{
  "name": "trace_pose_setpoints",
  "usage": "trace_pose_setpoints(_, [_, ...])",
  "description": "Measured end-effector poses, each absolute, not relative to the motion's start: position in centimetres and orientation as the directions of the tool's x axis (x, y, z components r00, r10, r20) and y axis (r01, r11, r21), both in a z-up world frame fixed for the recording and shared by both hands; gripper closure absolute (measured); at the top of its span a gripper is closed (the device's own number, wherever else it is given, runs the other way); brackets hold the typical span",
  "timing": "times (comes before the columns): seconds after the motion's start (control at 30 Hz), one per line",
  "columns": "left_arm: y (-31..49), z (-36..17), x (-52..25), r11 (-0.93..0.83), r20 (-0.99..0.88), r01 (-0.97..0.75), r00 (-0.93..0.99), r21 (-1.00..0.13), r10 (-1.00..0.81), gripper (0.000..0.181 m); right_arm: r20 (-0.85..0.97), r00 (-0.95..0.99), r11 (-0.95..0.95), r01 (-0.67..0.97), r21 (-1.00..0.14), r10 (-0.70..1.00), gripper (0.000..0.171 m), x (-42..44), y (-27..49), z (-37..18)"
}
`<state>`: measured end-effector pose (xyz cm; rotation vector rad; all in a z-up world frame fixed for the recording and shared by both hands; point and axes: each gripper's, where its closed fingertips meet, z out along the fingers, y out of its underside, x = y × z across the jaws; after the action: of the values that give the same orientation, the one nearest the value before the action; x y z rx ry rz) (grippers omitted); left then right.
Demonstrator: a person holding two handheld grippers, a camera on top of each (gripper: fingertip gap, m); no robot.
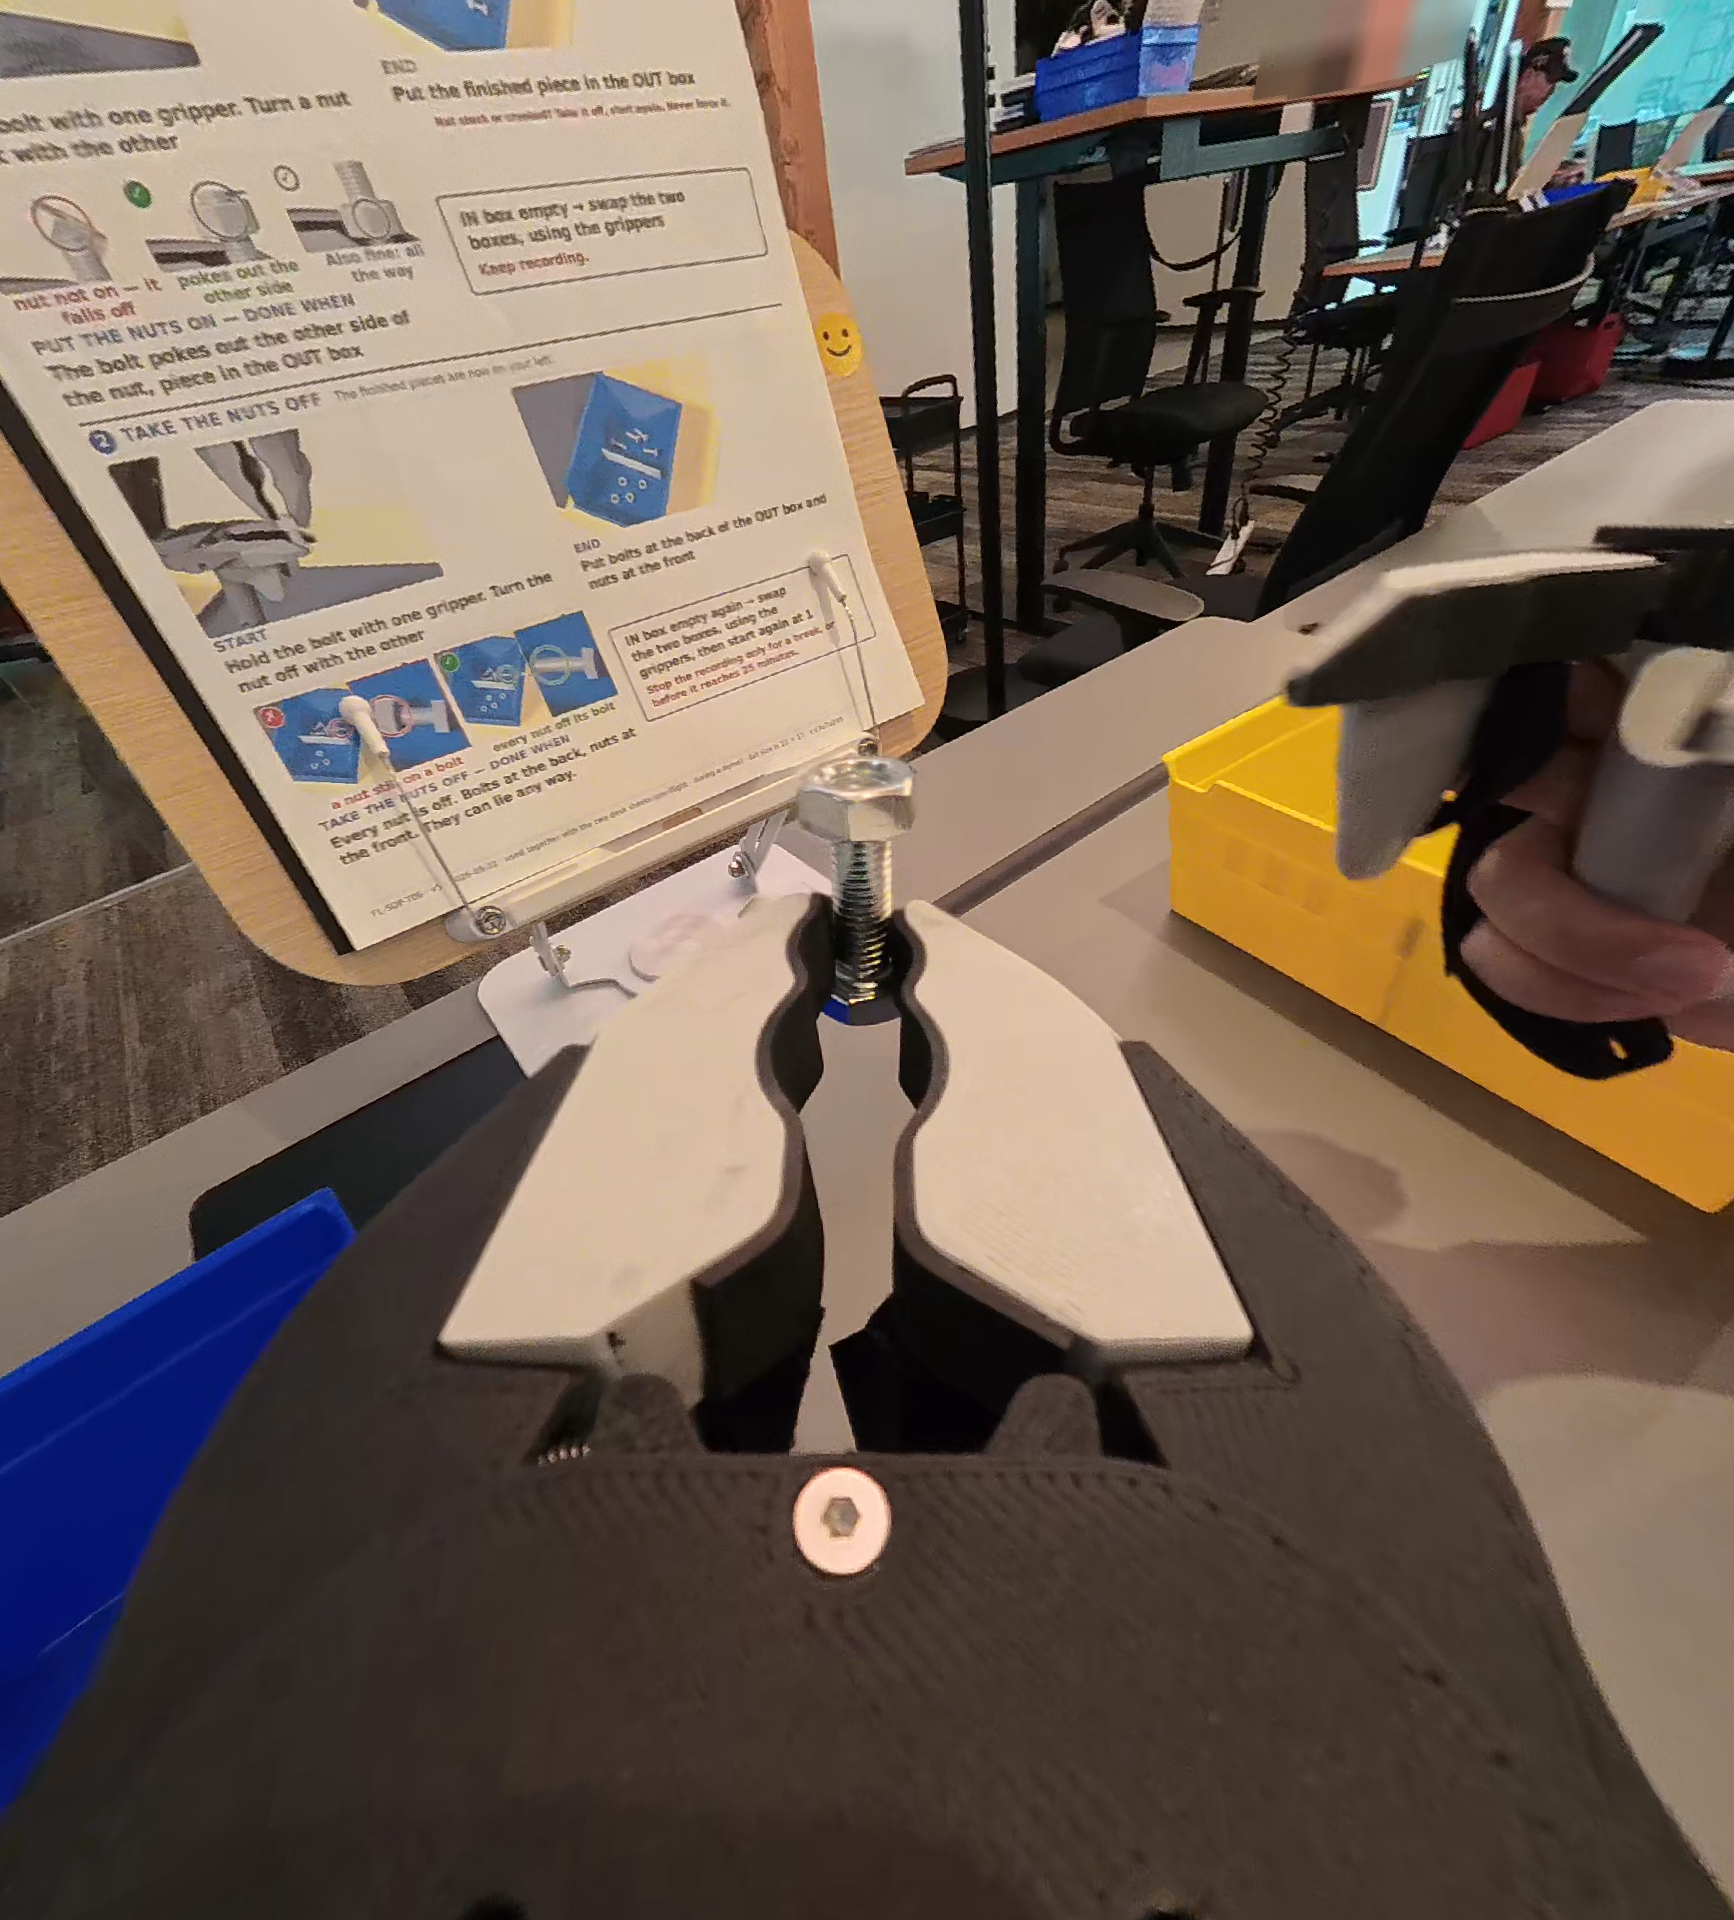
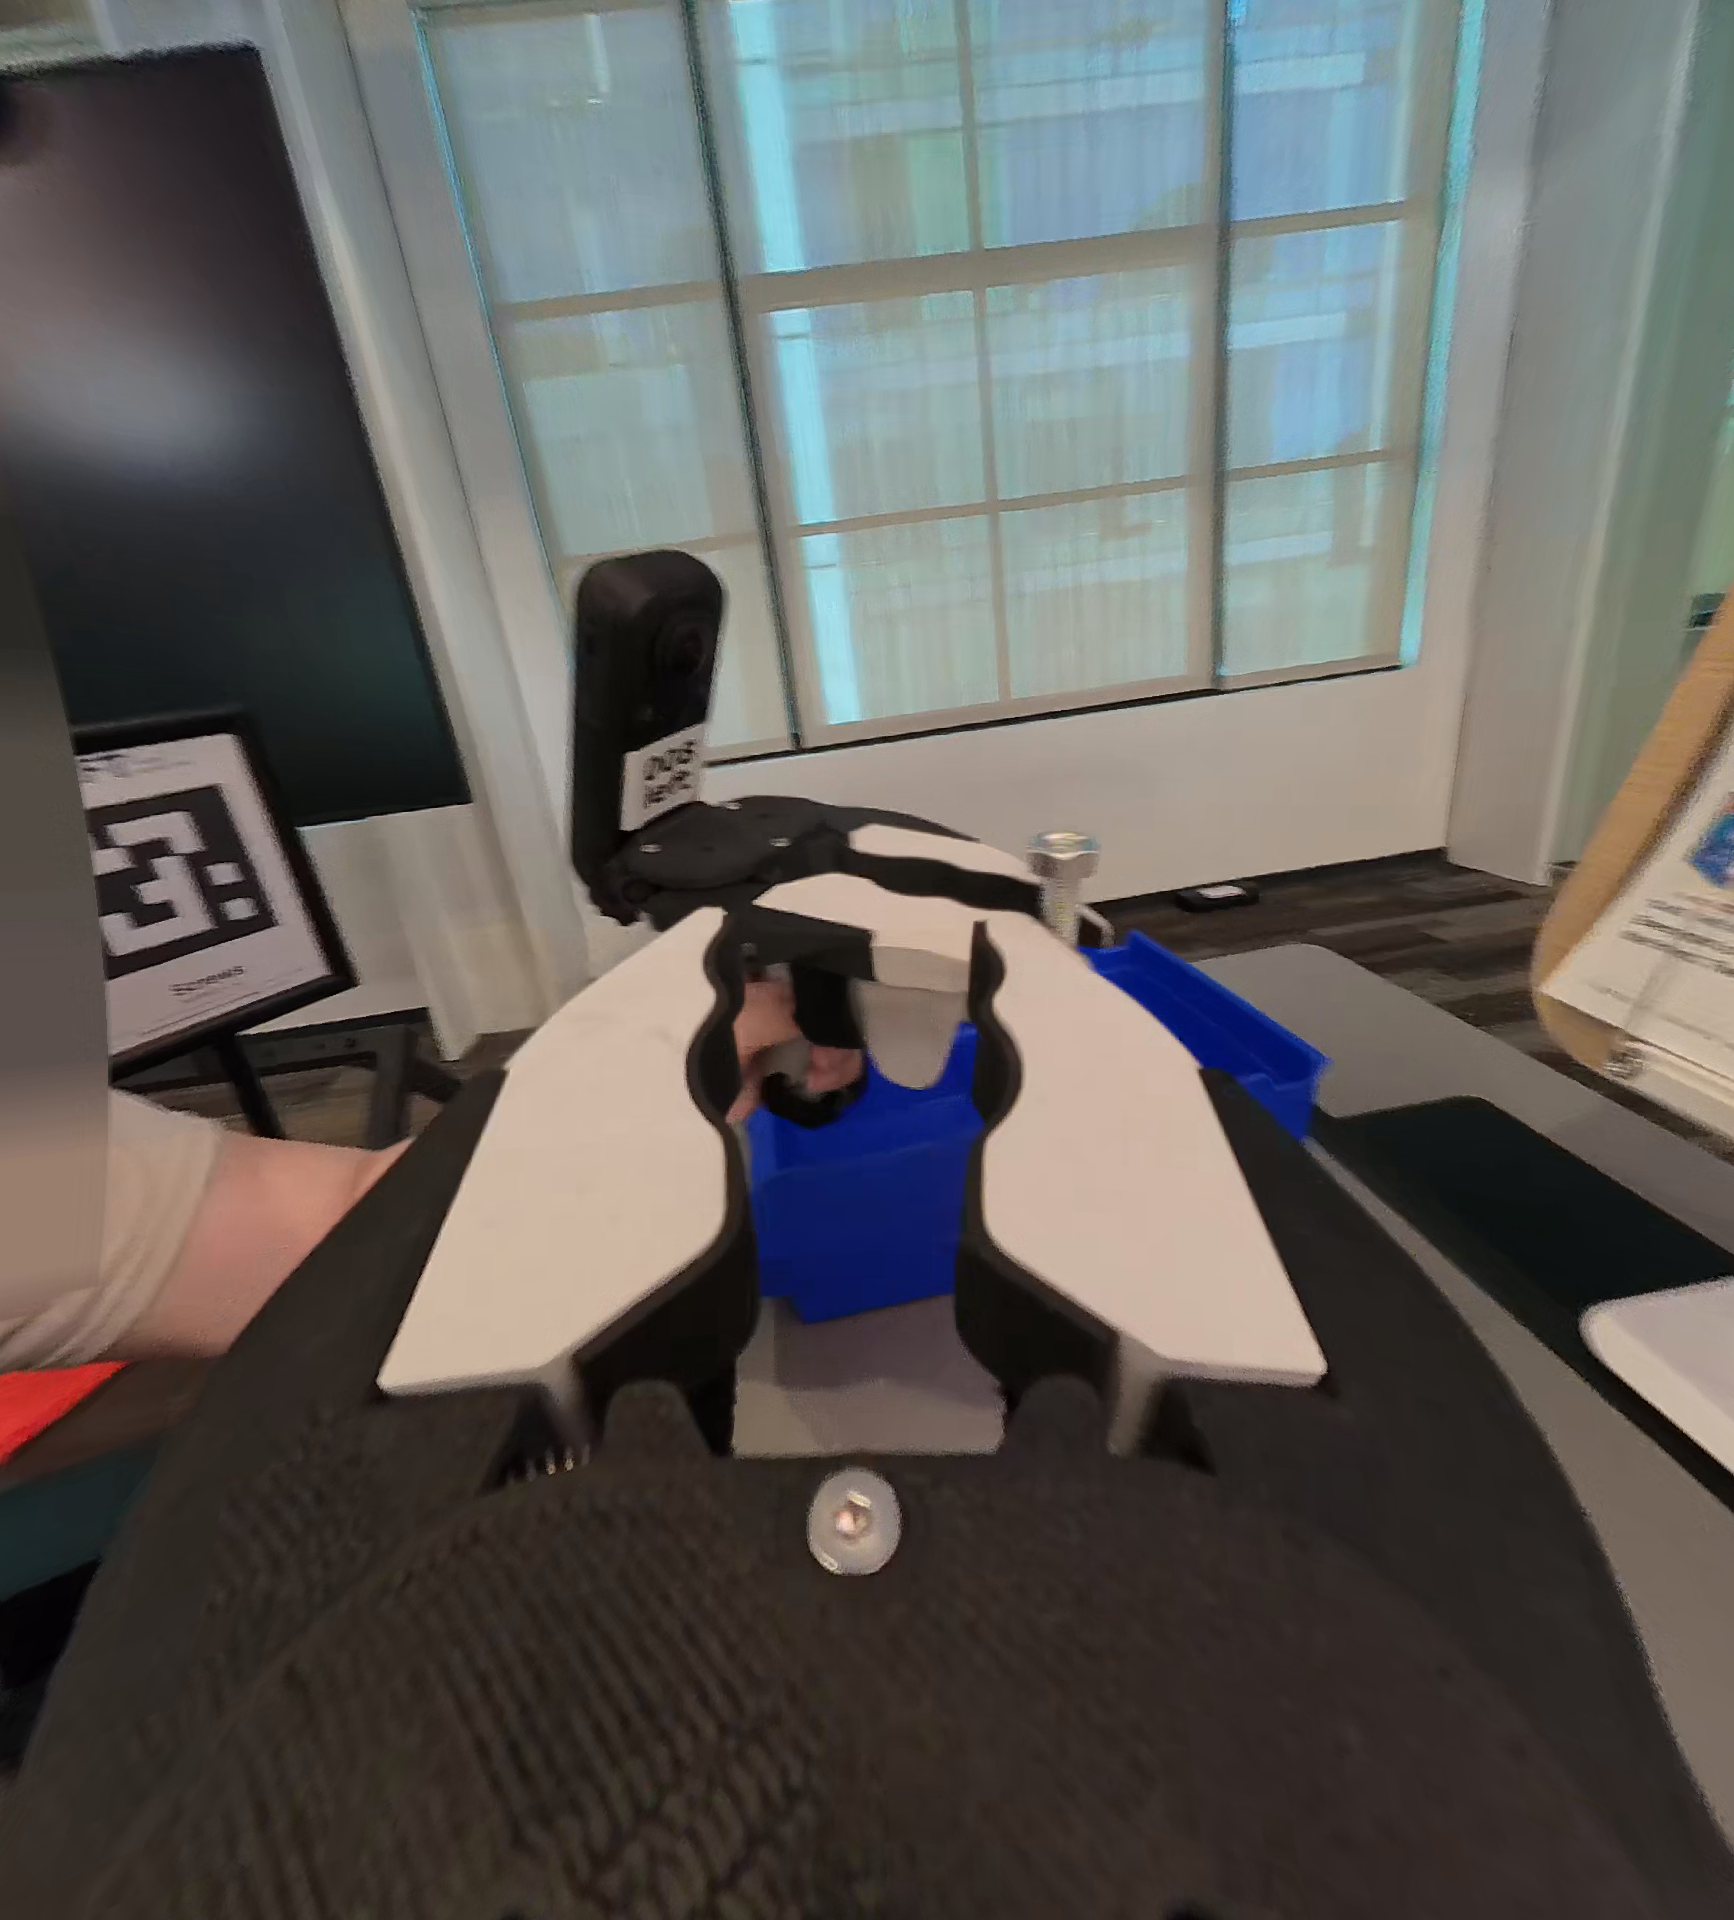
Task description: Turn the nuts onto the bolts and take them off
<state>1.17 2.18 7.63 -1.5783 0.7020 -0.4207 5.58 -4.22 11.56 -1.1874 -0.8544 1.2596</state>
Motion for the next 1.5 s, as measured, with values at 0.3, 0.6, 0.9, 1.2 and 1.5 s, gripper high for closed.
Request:
trace_pose_setpoints(0.3, [-5.2, 8.2, 7.9, -0.076, 0.053, -0.083, 0.247, -0.994, -0.968, 0.172, 0.036, 0.312, 0.082, -0.134, -0.988, 0.949, 0.126, 8.1, -4.0, 13.5])
trace_pose_setpoints(0.6, [-8.2, 10.5, 8.1, -0.154, 0.155, 0.026, 0.064, -0.988, -0.986, 0.172, -0.025, 0.118, -0.009, -0.138, -0.990, 0.993, 0.126, 6.7, -7.0, 13.8])
trace_pose_setpoints(0.9, [-10.0, 11.3, 8.3, -0.174, 0.173, 0.043, -0.032, -0.984, -0.984, 0.172, -0.064, 0.049, -0.056, -0.148, -0.987, 0.997, 0.127, 6.9, -7.3, 13.7])
trace_pose_setpoints(1.2, [-10.4, 11.6, 8.4, -0.171, 0.169, 0.046, -0.045, -0.984, -0.985, 0.172, -0.028, 0.069, -0.015, -0.186, -0.982, 0.997, 0.128, 7.0, -7.6, 14.5])
trace_pose_setpoints(1.5, [-10.8, 11.8, 8.4, -0.174, 0.172, 0.040, -0.058, -0.984, -0.983, 0.172, -0.081, 0.042, -0.069, -0.226, -0.972, 0.996, 0.129, 7.9, -7.1, 15.0])
